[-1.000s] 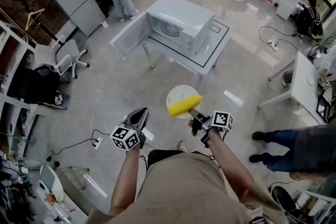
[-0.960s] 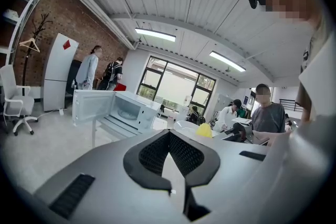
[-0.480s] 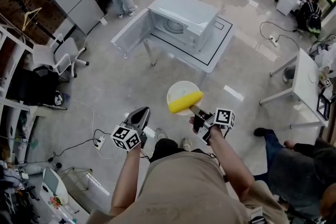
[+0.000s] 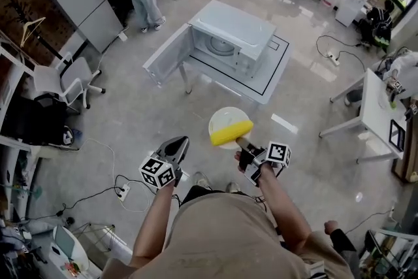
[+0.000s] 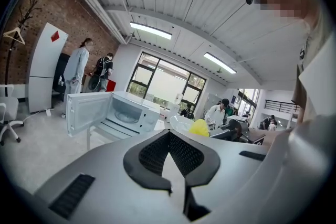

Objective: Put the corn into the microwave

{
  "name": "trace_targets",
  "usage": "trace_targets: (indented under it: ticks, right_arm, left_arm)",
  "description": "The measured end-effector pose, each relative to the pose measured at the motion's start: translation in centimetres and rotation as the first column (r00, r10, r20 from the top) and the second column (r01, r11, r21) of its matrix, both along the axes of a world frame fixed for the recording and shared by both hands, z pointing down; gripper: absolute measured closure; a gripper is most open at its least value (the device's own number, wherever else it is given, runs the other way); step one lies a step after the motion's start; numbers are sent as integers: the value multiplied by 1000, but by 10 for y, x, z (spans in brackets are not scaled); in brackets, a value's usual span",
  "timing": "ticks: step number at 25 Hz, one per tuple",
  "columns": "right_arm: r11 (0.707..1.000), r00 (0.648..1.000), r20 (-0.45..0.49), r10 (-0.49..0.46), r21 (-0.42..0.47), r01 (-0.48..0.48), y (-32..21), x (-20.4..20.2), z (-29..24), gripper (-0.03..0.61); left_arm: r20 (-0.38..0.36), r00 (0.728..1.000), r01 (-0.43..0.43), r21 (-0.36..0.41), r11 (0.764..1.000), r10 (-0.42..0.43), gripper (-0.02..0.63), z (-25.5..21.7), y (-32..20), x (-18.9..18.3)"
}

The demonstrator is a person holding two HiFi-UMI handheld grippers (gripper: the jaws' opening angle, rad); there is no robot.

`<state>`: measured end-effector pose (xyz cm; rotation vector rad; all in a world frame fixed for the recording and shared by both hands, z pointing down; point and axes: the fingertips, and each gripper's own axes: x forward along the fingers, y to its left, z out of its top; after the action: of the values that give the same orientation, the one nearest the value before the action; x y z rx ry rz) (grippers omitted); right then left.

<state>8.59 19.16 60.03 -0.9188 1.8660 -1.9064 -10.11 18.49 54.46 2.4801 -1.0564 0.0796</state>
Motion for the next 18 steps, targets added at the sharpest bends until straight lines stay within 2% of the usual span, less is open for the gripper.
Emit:
trace_targets:
  ticks: [5,10,18]
  right_arm:
    - [999,999,6,40,-20,-40,-20,-24,3,561]
    - [998,998,11,69,12,-69,-44,-42,8,561]
    - [996,996,22,83,18,-83,-67,-56,20,561]
  left_arm:
    - [-7,1000,-24,8,1000,24,607,-2,-22,-26]
    - [-11,999,-45,26,999,45,608,-1,-35,-47]
    - [11,999,-45,34,998,44,607,9,-45,-69]
